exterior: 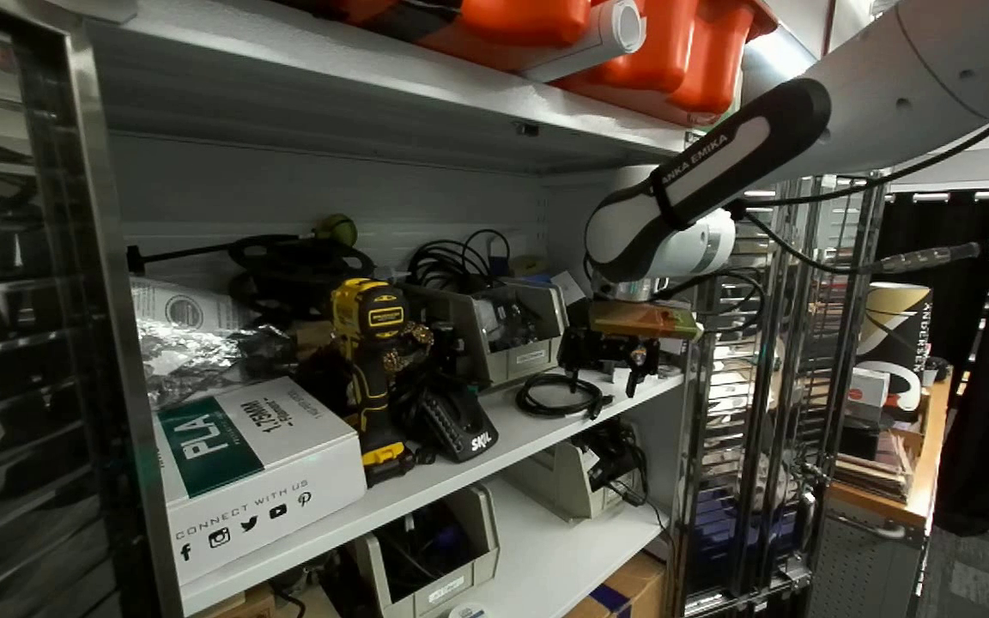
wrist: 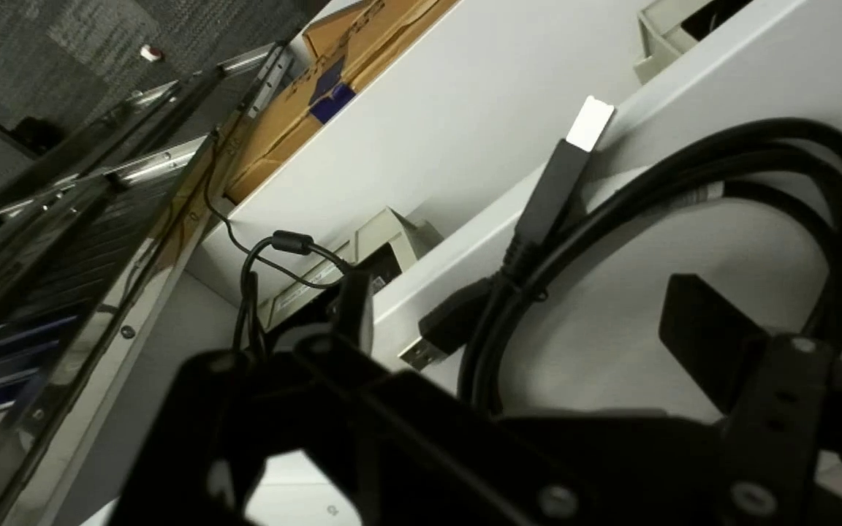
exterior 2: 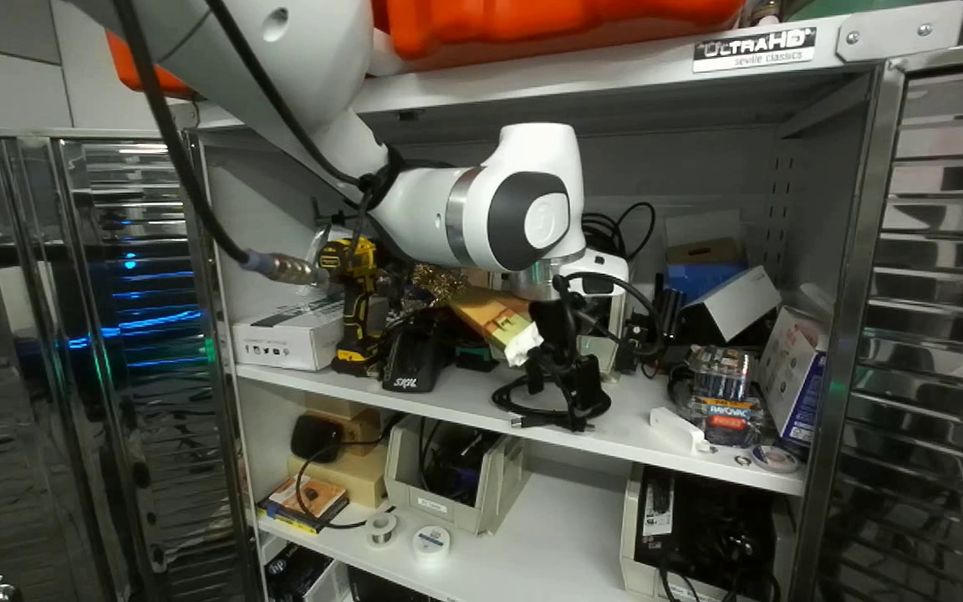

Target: Pick up the cable and put it in the storage object

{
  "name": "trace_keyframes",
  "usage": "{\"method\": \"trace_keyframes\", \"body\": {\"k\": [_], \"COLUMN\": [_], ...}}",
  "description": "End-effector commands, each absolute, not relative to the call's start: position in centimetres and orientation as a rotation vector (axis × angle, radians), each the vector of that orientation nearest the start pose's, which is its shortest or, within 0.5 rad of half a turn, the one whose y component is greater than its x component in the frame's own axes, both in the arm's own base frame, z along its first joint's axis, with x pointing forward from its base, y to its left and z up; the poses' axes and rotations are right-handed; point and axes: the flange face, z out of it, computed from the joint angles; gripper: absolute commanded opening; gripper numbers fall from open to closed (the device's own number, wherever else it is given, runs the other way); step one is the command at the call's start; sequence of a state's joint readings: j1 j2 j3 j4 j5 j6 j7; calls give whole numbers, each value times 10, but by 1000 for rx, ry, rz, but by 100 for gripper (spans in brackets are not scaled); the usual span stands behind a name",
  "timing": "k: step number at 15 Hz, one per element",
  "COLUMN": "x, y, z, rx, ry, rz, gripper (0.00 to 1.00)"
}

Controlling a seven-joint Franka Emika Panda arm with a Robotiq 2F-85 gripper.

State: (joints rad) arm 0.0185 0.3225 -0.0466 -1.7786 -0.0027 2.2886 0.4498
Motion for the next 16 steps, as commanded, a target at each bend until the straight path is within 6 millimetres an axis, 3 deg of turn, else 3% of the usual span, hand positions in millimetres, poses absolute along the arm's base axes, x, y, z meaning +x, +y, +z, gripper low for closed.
{"method": "trace_keyframes", "body": {"k": [1, 4, 6, 12, 14, 16], "x": [681, 685, 687, 681, 671, 660], "y": [-11, -3, 2, 19, 24, 28], "z": [388, 383, 382, 393, 398, 402], "rx": [-3038, -3051, -3061, -3066, -3064, -3078], "ry": [812, 846, 875, 909, 872, 818], "rz": [-231, -155, -128, -112, -76, -75], "gripper": [100, 100, 74, 27, 16, 13]}}
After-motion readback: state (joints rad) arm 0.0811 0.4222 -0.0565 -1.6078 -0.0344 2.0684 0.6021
